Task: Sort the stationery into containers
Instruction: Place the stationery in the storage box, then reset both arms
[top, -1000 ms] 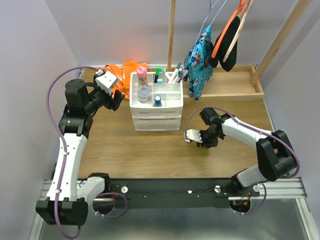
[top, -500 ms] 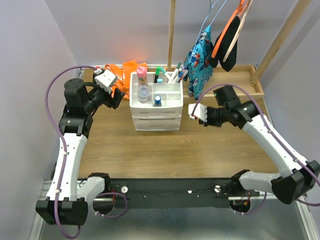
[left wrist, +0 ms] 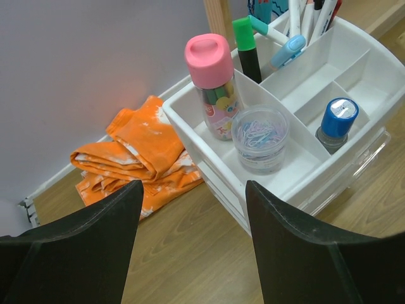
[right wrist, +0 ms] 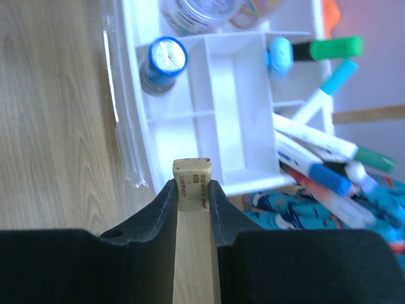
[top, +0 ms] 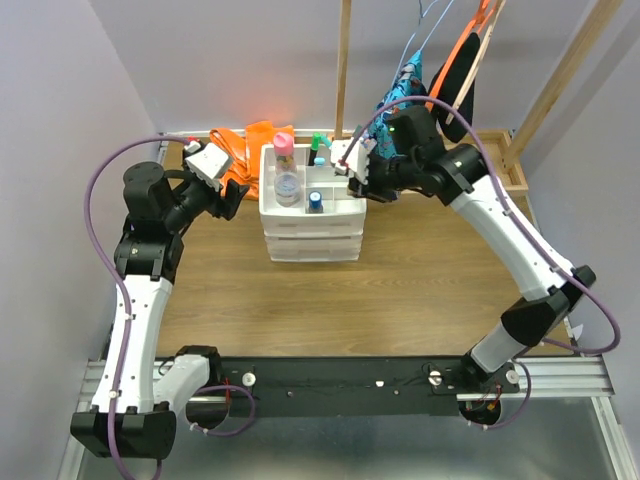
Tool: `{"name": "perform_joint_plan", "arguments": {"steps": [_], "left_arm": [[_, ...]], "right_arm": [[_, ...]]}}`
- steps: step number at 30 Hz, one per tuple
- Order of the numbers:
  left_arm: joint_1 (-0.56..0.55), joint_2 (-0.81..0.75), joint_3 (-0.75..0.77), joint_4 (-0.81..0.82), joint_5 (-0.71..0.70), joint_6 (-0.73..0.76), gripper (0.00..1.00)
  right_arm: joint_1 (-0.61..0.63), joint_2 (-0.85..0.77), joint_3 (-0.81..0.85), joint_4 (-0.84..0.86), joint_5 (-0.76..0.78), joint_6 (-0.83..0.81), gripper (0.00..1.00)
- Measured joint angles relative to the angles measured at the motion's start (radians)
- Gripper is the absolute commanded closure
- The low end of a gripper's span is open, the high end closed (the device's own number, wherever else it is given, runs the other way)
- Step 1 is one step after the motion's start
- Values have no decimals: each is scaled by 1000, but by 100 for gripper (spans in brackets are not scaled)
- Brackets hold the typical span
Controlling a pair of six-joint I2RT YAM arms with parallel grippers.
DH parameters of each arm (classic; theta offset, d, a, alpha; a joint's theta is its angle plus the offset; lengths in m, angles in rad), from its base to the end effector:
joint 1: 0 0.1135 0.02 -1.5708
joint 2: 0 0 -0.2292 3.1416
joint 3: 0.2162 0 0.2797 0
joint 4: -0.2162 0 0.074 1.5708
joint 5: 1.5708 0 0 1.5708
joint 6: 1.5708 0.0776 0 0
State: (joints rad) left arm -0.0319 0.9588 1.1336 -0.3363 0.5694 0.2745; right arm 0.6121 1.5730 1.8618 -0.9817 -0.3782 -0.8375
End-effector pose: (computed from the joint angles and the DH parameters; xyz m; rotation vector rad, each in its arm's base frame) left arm 0.2830 -0.0509 0.3853 0.6638 1.5830 -0.3125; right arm 0.2927 0.2405 0.3847 -1.6170 1.5258 0.3042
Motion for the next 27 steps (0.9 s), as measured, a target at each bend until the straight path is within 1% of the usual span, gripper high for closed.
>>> {"name": "perform_joint_plan", "arguments": {"steps": [4, 10, 13, 14, 17, 22, 24, 25, 26, 27], "left_arm": [[0, -23, -3, -2, 0, 1, 25], [3, -49, -13, -2, 0, 1, 25], [9, -52, -18, -2, 0, 1, 25], [10, -52, -18, -2, 0, 1, 25], [15, -53, -19, -2, 0, 1, 25], [17, -58, -32, -2, 0, -3, 25], [17, -59, -34, -1, 0, -6, 25], [18, -60, -34, -2, 0, -6, 25], [18, -61, -35, -2, 0, -7, 25], [18, -64, -36, -2, 0, -8, 22]], "right_arm": [[54, 79, 15, -10, 9, -11, 75], [70, 123, 15, -16, 32, -39, 75], [70, 130, 15, -16, 50, -54, 71], [71, 131, 14, -16, 57, -60, 63], [80, 132, 9, -15, 78, -76, 49], [93, 132, -18, -7, 100, -72, 38], [95, 130, -18, -5, 101, -56, 29], [96, 125, -18, -4, 103, -37, 23], [96, 120, -18, -3, 103, -26, 0], [96, 113, -19, 0, 104, -6, 0]]}}
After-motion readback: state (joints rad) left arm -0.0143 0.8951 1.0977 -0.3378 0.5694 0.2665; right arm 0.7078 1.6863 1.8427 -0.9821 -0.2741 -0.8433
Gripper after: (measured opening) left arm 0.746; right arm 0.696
